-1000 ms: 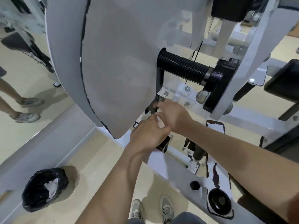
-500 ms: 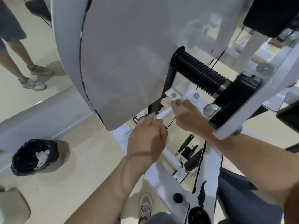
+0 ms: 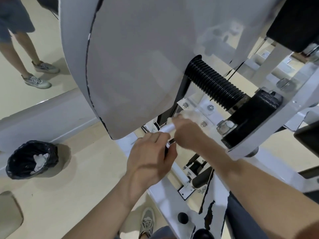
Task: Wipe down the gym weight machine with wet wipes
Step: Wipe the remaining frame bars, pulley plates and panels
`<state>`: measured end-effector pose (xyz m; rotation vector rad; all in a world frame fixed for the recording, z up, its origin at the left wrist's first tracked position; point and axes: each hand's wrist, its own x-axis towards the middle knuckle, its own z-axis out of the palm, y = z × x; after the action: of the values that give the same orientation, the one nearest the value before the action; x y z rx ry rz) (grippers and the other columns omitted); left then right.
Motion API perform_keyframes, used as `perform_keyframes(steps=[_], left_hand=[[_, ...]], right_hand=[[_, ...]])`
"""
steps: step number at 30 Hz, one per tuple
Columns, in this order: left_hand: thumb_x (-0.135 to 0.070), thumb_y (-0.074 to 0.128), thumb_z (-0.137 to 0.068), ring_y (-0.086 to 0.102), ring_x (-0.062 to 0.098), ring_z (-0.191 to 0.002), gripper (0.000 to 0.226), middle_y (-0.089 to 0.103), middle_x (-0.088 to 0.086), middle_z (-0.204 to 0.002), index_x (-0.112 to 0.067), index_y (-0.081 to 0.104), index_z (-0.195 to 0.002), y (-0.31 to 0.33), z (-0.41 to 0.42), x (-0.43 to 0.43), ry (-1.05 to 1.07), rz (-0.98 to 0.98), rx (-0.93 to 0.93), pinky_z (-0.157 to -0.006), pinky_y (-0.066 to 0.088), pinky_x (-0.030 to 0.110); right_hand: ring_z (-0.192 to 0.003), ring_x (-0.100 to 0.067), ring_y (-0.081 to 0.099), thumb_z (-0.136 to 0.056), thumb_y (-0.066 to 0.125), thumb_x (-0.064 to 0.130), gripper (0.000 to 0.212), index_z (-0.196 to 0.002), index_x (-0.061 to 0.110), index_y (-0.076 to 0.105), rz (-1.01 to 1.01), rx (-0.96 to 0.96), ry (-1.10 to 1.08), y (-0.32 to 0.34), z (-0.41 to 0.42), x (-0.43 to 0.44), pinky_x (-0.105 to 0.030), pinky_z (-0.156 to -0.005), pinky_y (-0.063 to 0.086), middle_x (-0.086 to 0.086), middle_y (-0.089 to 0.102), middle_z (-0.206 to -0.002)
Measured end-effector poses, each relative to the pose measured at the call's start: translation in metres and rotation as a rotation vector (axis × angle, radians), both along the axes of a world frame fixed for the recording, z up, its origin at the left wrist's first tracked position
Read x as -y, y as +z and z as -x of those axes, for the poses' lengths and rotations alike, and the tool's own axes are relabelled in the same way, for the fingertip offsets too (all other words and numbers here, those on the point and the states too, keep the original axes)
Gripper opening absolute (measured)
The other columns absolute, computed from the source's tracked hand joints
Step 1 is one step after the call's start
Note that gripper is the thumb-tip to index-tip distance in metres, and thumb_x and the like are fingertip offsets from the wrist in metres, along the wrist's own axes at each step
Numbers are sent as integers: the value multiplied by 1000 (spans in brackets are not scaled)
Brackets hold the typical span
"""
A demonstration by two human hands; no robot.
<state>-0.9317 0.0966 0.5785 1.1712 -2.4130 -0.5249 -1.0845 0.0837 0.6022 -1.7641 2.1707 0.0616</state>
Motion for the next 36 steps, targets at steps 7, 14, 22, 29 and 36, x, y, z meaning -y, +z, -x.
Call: perform_keyframes(steps=[7,14,22,29,36], left_hand=[[-33,29,-97,55,22,-84,38,65,-3,-84,-16,64,-95,-5,-4,-1,34,-73,-135,-62,46,32],[-18,35,-83,50,17,-92,35,65,-4,-94,-17,67,-98,-4,-6,2,150,-104,-276,-74,31,18],[-10,36,-79,56,21,-94,40,70,1,-100,-13,69,-102,3,-15,3,94,-135,-202,-73,34,21],[-5,37,-82,51,17,-110,51,63,-4,-118,-18,59,-126,12,-23,7,24,-242,-172,-82,32,15],[-6,39,-76,46,9,-119,59,57,-4,-132,-18,62,-128,15,-36,-11,-51,-211,-247,-98,27,2]], right_hand=[[-134,-28,44,-102,35,0,47,-148,7,35,-240,118,-73,9,14,7,-27,-106,32,-16,42,-149],[-69,-21,50,-94,38,2,31,-90,-4,68,51,536,-248,14,-29,-31,-29,-68,41,-13,62,-77],[-47,-7,38,-92,38,6,40,-100,17,75,231,583,-435,15,-46,-63,-18,-50,28,8,50,-52],[-61,-9,54,-89,57,16,18,-81,19,73,229,378,-384,26,-35,-96,-25,-62,47,12,57,-57],[-97,-24,67,-86,66,6,24,-107,15,73,443,257,-167,21,-67,-94,-35,-81,54,-2,72,-110]])
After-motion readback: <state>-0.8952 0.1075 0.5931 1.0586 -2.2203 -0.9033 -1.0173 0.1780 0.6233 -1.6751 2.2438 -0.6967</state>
